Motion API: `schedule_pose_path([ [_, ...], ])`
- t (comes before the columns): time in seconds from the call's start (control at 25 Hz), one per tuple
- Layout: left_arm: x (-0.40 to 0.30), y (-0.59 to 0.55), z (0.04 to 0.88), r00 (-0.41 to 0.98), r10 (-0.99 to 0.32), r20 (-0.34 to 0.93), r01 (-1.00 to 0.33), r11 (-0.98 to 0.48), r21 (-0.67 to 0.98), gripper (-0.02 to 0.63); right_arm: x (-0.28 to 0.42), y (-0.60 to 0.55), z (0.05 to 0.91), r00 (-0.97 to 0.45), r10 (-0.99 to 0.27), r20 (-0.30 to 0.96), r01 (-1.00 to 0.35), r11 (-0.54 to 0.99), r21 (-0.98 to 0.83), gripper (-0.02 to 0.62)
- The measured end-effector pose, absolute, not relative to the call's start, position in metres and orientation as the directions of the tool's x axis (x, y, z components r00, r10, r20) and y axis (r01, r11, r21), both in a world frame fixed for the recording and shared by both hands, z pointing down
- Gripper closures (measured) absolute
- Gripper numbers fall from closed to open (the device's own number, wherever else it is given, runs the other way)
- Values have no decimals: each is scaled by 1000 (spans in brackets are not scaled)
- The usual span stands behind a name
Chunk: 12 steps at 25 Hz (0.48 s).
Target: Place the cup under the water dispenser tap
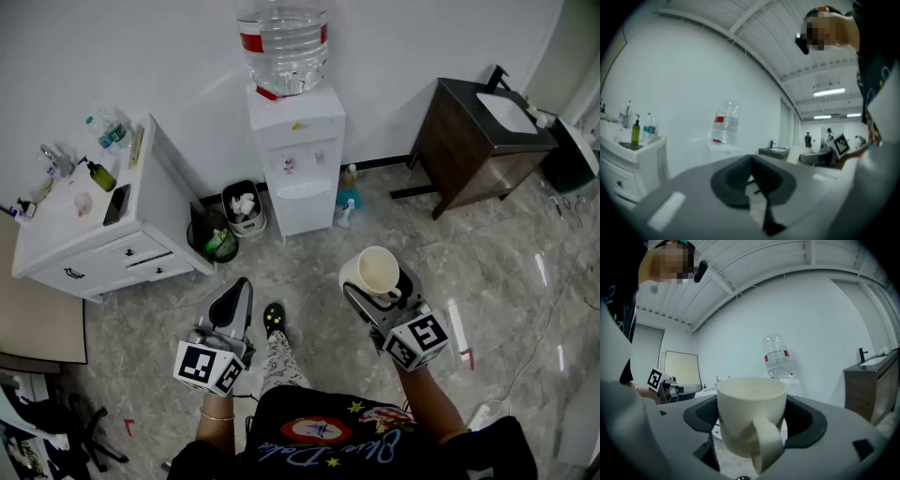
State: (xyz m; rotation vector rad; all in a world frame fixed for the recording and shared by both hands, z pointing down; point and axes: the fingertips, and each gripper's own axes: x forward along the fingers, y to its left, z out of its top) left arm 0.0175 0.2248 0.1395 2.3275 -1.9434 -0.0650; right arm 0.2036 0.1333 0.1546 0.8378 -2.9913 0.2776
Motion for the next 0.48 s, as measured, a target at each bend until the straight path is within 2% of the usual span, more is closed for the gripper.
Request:
schedule_pose_path([
  [0.28,-101,73,185,393,-918,51,-919,-389,69,609,44,-24,210,-777,-617,125,-629,766,-132,202],
  [0.48,-142,-2,279,378,-914,147,-921,-356,158,609,-20,-107,312,-718,-661,218,-694,704,-150,202],
])
